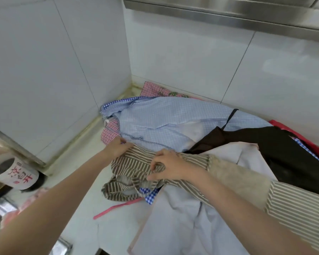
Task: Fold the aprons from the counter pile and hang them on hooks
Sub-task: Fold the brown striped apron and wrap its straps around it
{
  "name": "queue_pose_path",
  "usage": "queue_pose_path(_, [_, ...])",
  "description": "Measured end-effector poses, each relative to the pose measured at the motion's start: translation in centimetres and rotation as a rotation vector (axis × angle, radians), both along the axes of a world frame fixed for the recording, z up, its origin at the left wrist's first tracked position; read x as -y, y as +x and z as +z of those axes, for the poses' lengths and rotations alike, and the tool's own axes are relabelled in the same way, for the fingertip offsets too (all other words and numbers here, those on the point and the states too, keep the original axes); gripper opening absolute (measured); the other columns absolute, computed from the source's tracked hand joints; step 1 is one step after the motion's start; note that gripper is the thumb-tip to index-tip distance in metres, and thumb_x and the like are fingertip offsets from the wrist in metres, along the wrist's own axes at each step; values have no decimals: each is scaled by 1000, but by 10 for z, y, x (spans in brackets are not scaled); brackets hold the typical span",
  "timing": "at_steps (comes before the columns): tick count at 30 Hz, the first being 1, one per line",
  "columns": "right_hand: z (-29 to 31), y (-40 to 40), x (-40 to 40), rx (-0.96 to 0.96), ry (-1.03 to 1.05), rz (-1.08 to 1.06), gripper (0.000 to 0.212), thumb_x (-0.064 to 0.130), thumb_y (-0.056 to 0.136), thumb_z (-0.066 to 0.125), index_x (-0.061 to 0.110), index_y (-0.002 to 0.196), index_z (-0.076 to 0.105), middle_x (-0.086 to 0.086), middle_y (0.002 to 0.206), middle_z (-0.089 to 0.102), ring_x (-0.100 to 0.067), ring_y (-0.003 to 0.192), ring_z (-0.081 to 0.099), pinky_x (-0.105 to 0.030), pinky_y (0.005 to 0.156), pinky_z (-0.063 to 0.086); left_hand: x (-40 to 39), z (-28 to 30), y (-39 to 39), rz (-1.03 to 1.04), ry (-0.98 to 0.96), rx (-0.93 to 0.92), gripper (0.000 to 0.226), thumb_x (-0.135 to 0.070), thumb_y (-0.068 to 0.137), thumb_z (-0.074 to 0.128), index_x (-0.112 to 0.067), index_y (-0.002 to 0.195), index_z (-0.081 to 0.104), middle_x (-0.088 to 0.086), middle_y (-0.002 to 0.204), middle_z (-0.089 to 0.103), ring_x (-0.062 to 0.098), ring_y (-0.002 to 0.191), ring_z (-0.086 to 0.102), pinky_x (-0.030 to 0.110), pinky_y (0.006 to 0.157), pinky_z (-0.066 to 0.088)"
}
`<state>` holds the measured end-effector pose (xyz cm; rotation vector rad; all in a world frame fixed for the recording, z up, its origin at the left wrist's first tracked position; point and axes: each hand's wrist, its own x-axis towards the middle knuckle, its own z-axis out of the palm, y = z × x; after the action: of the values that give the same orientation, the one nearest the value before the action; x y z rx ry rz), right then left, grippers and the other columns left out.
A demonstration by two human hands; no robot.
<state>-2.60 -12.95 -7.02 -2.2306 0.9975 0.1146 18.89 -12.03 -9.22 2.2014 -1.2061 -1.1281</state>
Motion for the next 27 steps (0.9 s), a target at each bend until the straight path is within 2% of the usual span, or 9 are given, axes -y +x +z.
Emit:
queue_pose_path(3, [5,-5,15,155,54,-203,32,37,92,58,8,104,65,-13,118,56,-24,113,52,-37,100,39,4,7,0,-41,143,-97,41,-43,91,54,-7,110,57,14,112,63,24,87,61,29,78,47])
queue_pose_path(5, [5,-9,24,0,29,-238,37,34,96,49,9,123,51,-11,122,52,-25,113,51,-35,94,41,3,10,0,-262,172,-26,38,-46,88,57,-15,110,61,1,96,62,20,88,58,22,70,44])
queue_pose_path(8, [-2,-11,28,-283,10,-171,48,38,96,48,14,136,34,-9,130,47,-26,118,46,-37,96,37,7,19,2,-238,-30,-29,30,-35,82,69,-7,94,65,-2,82,60,16,80,58,18,61,39])
queue_pose_path(11, [-1,-3,27,-377,-65,-139,55,37,92,54,17,137,30,-10,135,37,-30,126,35,-44,102,32,1,27,12,-109,-60,-393,22,-27,81,69,-11,92,59,1,87,63,11,73,60,21,64,49])
queue_pose_path(14, [-1,12,27,-413,-134,-80,62,30,88,60,16,139,28,-10,135,36,-31,125,35,-44,102,31,-17,17,33,-455,261,-199,39,-40,79,70,-17,108,55,3,101,65,13,80,64,20,62,52])
queue_pose_path(18, [-2,48,29,-237,-20,-61,58,32,91,57,10,139,32,-10,135,43,-26,121,45,-35,99,39,-41,-4,45,-674,406,213,67,-44,78,71,-16,131,41,3,132,49,20,114,52,30,93,47])
queue_pose_path(22, [-13,93,19,-234,4,-11,42,27,92,55,7,129,45,-11,128,54,-26,114,52,-38,99,41,-63,-14,53,-598,420,23,99,-51,65,78,-26,145,24,-7,144,38,17,124,45,33,96,48])
queue_pose_path(24, [-12,105,17,-218,-8,-13,31,16,91,56,5,120,56,-10,121,59,-25,109,56,-36,96,43,-71,-16,51,-652,401,80,85,-38,70,79,-21,141,34,-6,131,49,15,114,52,28,95,47])
queue_pose_path(27, [8,101,30,1,112,-164,27,12,87,64,2,111,64,-8,111,63,-23,105,57,-29,91,42,-79,-13,48,-768,453,138,38,-30,80,73,-16,114,64,0,105,69,7,91,58,19,88,42])
